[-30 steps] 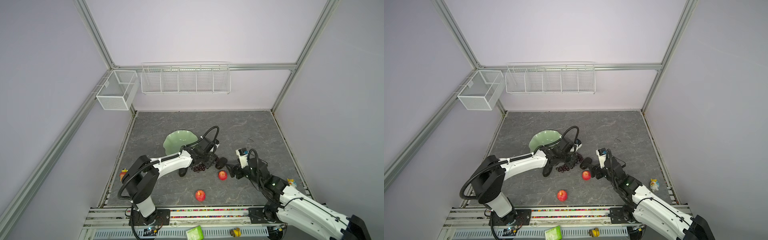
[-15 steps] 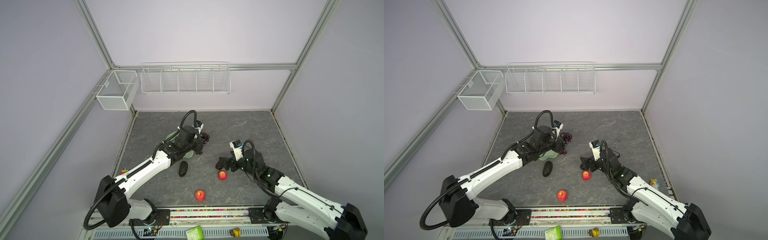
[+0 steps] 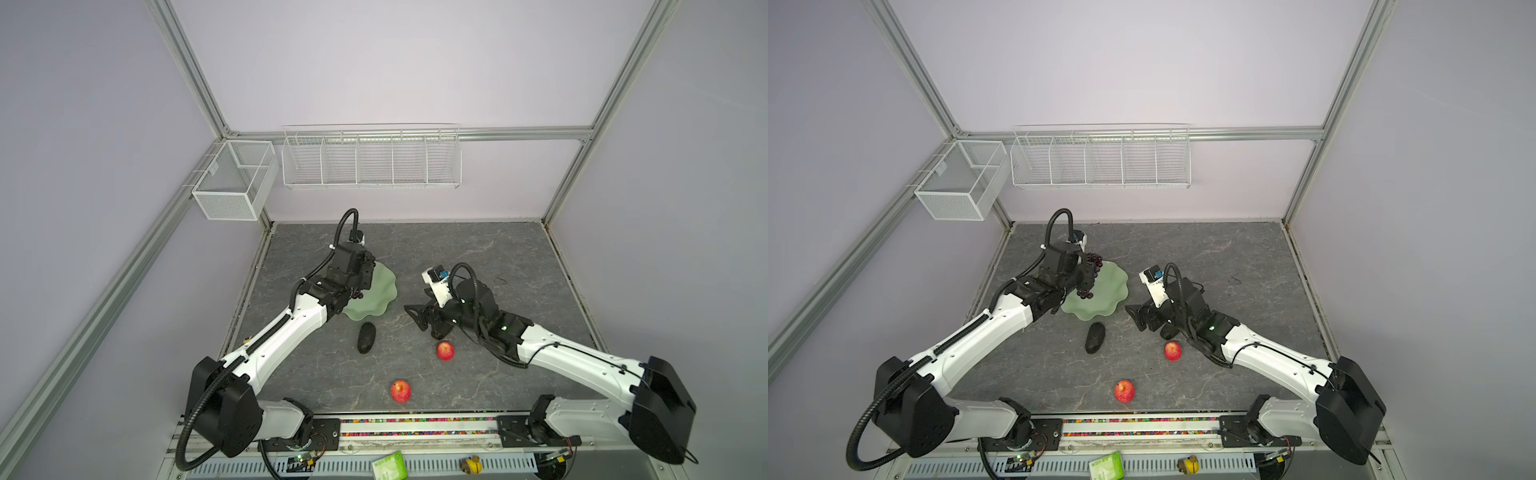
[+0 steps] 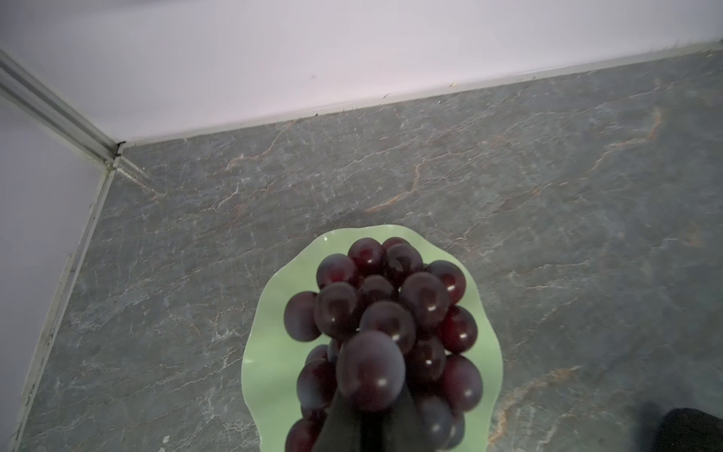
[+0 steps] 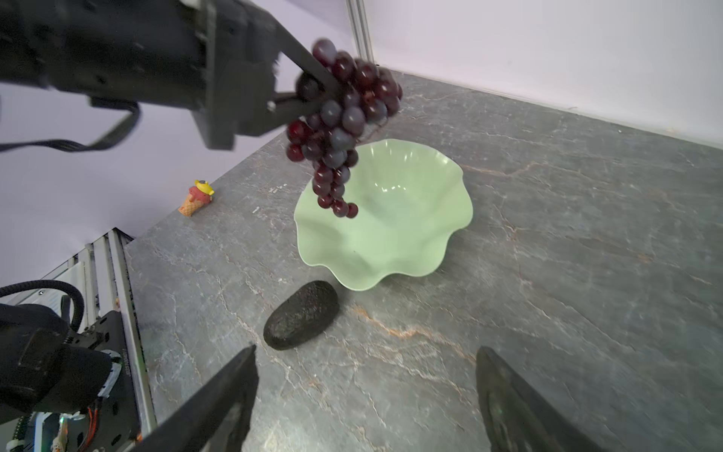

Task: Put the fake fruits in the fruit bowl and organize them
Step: 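Lift the grapes with the left gripper and carry them over the green bowl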

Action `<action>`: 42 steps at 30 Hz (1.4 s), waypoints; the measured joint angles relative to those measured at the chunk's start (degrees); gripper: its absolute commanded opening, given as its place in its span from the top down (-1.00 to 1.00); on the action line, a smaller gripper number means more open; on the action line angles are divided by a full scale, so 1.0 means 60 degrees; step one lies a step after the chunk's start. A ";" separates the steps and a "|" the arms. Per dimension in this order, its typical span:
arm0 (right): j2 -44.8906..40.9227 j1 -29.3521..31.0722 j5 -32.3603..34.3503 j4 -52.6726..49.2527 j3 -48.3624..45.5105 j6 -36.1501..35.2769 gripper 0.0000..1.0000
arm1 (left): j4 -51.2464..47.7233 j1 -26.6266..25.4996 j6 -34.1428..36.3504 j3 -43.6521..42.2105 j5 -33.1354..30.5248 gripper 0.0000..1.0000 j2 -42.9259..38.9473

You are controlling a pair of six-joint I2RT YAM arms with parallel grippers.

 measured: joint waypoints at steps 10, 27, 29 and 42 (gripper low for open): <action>0.0437 0.0204 -0.0073 0.0029 0.0244 -0.0069 -0.77 | 0.0474 0.0404 -0.0204 0.0087 0.0291 0.77 0.2677; 0.0248 0.0204 0.0131 -0.0113 0.0171 -0.0146 -0.76 | 0.0503 0.0630 -0.0393 0.1096 0.1271 -0.12 0.3956; 0.0219 0.0200 0.0135 -0.0135 0.0164 -0.0153 -0.76 | 0.0506 0.0729 -0.0423 0.1096 0.1687 -0.14 0.3956; 0.0714 0.0204 0.0998 -0.0776 0.0546 -0.0135 -0.77 | 0.1111 0.1985 -0.0408 0.0335 0.4659 -0.27 0.3490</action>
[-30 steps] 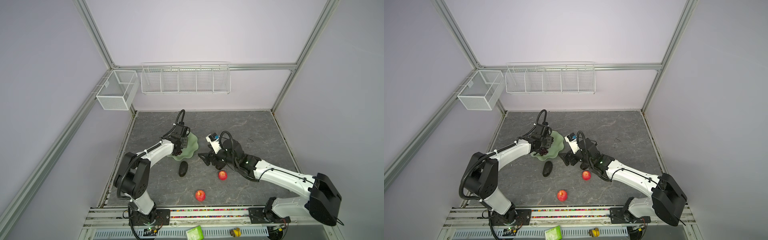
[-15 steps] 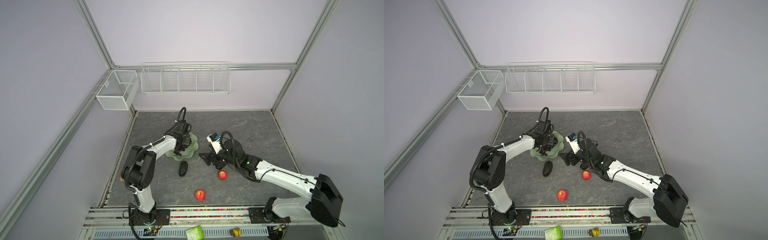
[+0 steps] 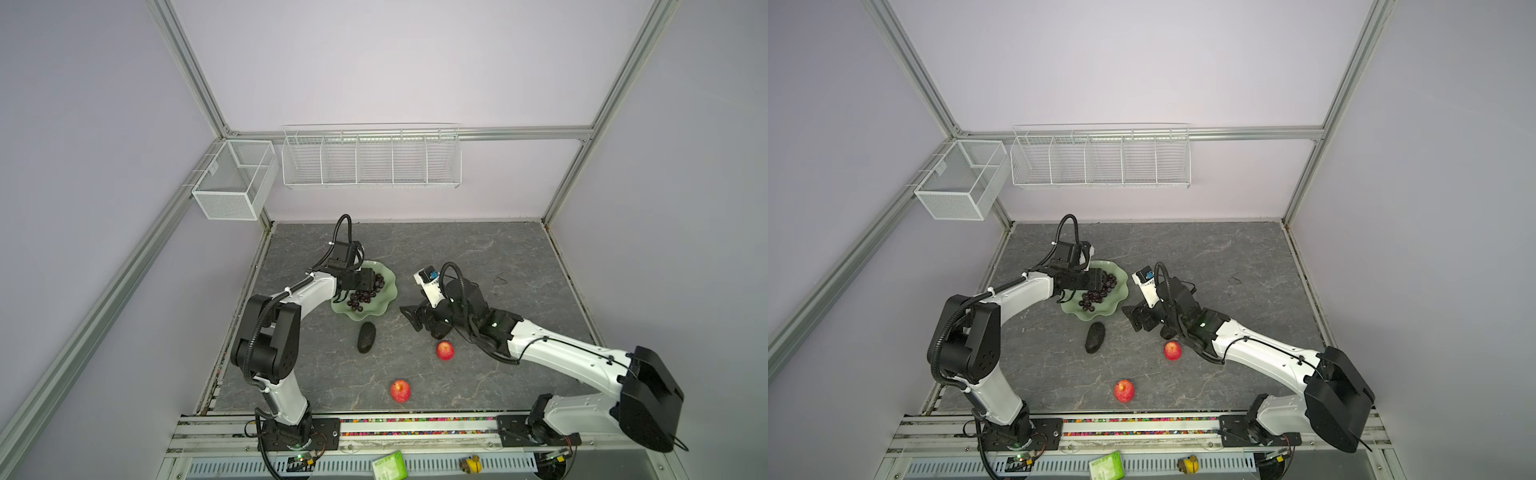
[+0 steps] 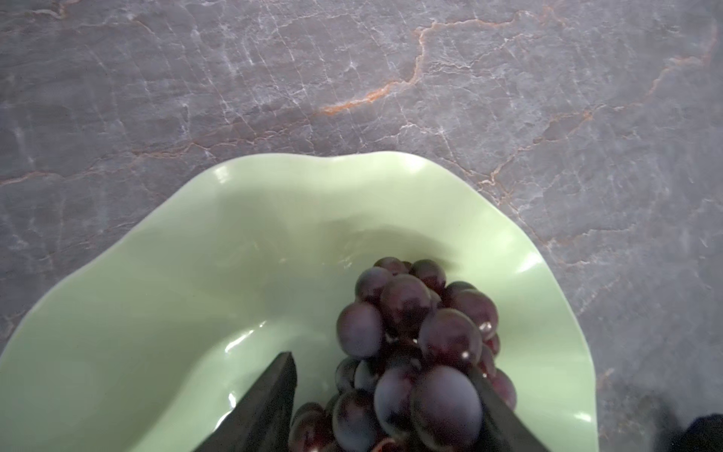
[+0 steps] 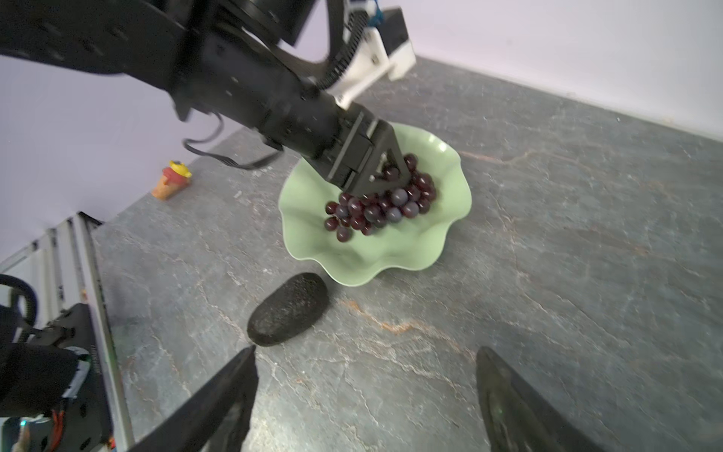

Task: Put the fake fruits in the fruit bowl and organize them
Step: 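Lift the grapes with the left gripper and carry them over the green bowl, then lower grapes into the bowl, open left gripper while right gripper approaches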

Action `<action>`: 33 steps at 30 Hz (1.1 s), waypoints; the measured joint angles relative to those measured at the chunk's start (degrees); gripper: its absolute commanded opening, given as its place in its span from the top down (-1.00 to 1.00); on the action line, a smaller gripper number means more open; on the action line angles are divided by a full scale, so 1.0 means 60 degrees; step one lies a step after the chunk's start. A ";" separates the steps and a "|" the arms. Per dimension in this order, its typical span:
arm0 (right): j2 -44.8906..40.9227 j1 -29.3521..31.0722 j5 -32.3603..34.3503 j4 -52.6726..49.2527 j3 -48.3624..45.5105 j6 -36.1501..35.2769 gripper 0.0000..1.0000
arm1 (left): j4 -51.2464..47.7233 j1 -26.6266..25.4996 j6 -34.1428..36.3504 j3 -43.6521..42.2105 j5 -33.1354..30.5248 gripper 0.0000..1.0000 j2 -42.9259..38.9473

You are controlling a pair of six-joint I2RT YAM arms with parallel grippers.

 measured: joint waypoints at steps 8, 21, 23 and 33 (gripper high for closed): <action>0.3282 -0.0044 0.1483 -0.0608 0.3020 -0.0288 -0.77 | 0.0080 0.0175 0.0284 -0.0022 0.0856 -0.34 0.0000; 0.6080 -0.0699 0.1082 -0.0204 0.4626 -0.0339 -0.77 | 0.0087 0.0244 0.0397 -0.0215 0.1009 -0.36 -0.0342; 0.6098 -0.0743 0.1013 -0.0157 0.4750 -0.0342 -0.77 | 0.0080 0.0266 0.0423 -0.0288 0.1038 -0.36 -0.0397; 0.6189 -0.0769 0.0379 0.0280 0.5300 -0.0350 -0.77 | 0.0073 0.0313 0.0532 -0.0353 0.1177 -0.37 -0.0412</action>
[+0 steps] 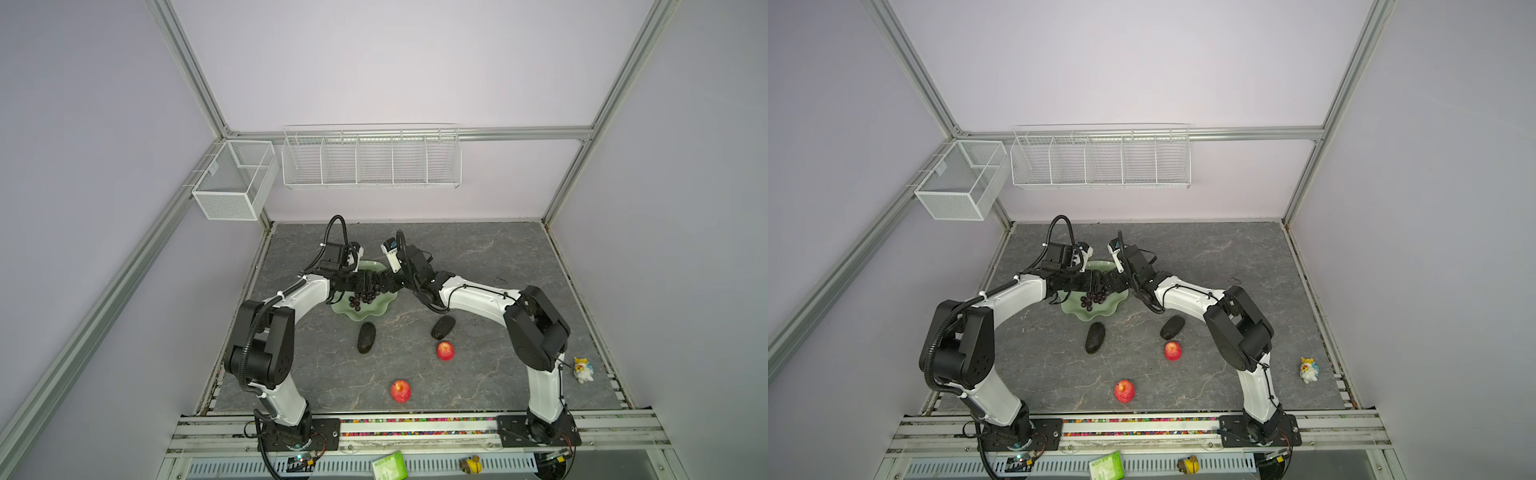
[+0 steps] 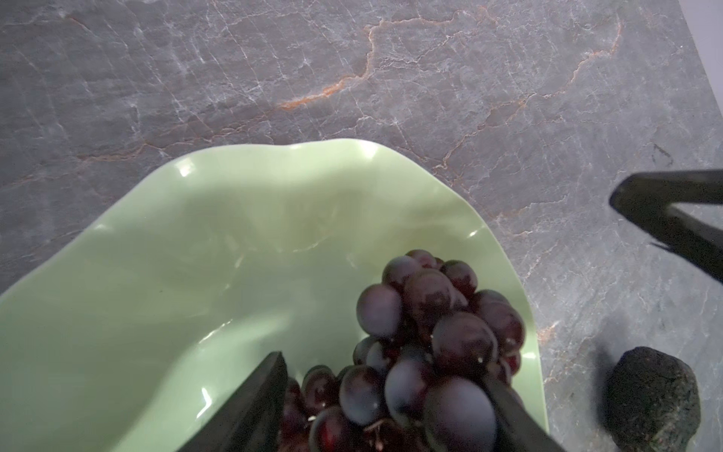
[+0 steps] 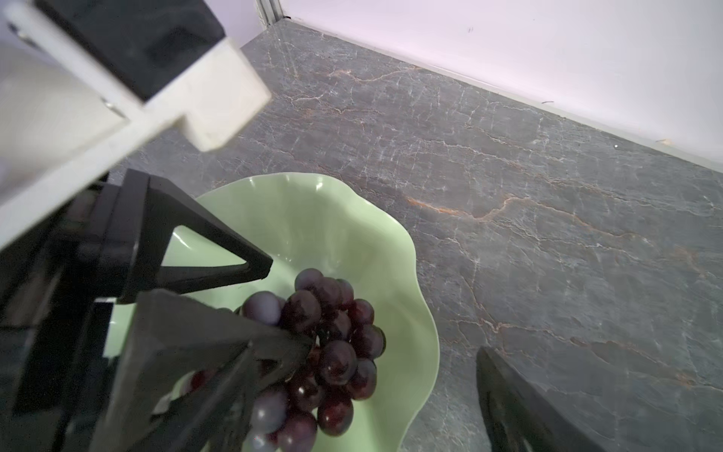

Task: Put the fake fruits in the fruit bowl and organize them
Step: 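Lower grapes into the bowl, open left gripper while right gripper approaches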

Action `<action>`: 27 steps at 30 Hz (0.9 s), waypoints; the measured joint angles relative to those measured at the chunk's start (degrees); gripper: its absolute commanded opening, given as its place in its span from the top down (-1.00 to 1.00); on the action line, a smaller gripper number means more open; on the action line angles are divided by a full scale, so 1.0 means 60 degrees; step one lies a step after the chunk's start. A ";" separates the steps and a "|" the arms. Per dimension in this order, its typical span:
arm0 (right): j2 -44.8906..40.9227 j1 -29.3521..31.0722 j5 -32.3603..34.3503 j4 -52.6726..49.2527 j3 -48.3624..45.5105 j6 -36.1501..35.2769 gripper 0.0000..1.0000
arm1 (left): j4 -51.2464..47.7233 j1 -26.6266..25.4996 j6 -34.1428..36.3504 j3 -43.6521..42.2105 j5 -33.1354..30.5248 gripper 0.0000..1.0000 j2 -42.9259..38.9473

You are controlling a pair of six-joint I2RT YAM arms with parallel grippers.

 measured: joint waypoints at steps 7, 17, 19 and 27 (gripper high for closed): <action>0.0168 -0.0004 -0.0193 0.0000 0.0040 0.0033 -0.77 | 0.0073 0.0095 -0.0040 -0.0109 0.0025 -0.37 -0.0033; 0.0433 -0.0040 -0.0288 -0.0109 0.0157 0.0033 -0.77 | 0.0146 0.0273 -0.0040 -0.0124 0.0444 -0.38 -0.0047; 0.0466 -0.0029 -0.0328 -0.0117 0.0157 0.0036 -0.77 | 0.0168 0.0284 -0.0036 -0.0124 0.0503 -0.38 -0.0044; 0.0470 -0.0040 -0.0455 -0.0113 0.0178 0.0029 -0.77 | 0.0146 0.0310 -0.0033 -0.0124 0.0583 -0.38 -0.0040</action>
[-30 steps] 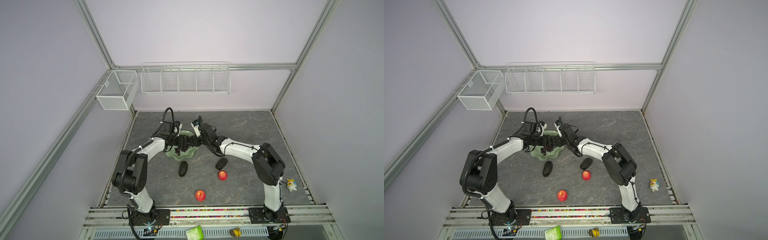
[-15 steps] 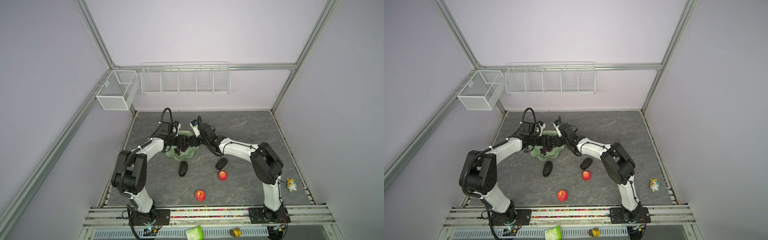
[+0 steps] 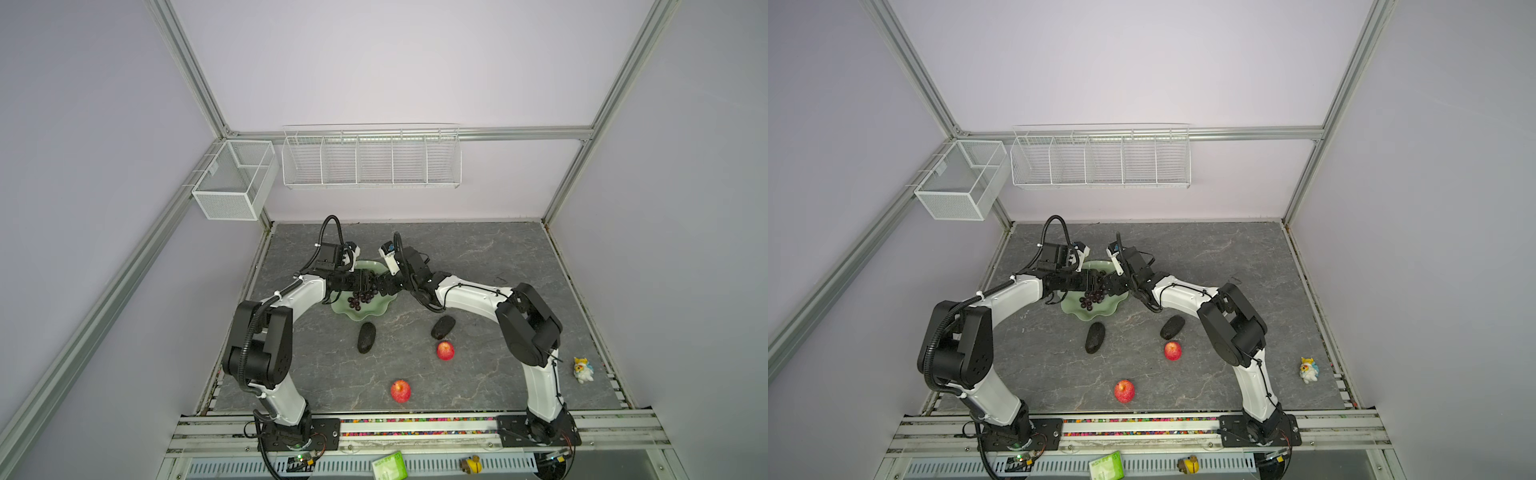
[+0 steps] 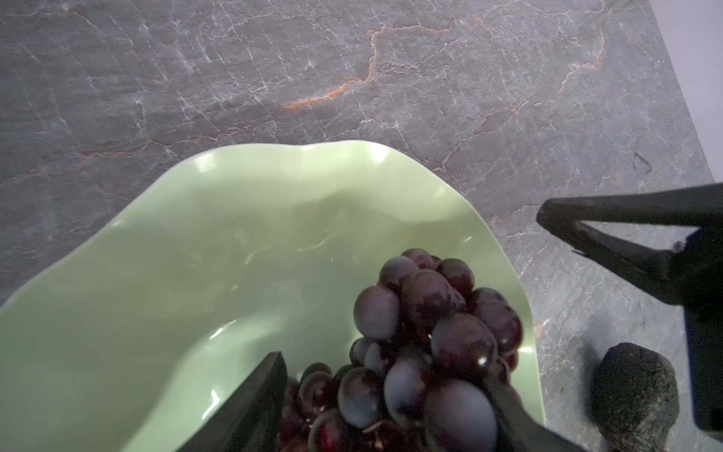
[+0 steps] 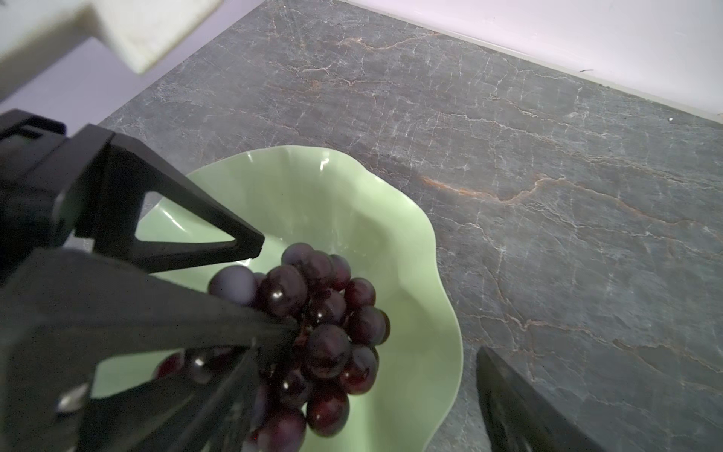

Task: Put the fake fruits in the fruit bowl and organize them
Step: 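Lower grapes into the bowl, open left gripper while right gripper approaches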

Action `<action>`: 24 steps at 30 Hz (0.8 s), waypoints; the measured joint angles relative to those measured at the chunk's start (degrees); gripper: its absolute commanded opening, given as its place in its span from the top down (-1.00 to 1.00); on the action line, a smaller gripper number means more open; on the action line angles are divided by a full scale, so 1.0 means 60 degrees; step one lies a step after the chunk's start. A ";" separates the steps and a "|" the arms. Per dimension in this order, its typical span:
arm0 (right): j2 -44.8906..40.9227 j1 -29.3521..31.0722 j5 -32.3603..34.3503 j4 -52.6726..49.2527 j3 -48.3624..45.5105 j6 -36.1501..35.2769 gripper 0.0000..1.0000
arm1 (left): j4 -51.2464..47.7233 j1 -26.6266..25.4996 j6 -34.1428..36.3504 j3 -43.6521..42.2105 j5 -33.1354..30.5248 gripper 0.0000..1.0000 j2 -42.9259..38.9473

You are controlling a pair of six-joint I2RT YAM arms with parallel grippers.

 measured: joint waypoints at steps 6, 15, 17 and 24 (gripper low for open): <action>0.0022 0.0018 -0.0277 -0.0047 0.0270 -0.0007 -0.76 | 0.0033 0.0058 0.0007 0.0000 0.0127 -0.39 0.0000; 0.0036 0.0102 -0.0270 0.0004 0.0372 -0.0004 -0.76 | 0.0069 0.0033 0.0066 0.0000 0.0157 -0.40 -0.0011; 0.0025 0.0113 -0.0200 0.0051 0.0331 -0.0007 -0.76 | 0.0073 0.0000 0.0062 -0.0018 -0.0117 -0.40 -0.0091; -0.1373 0.0171 0.0262 0.0157 -0.1013 -0.0015 -0.77 | -0.0022 -0.0091 0.0004 -0.0346 -0.1122 -0.35 -0.1457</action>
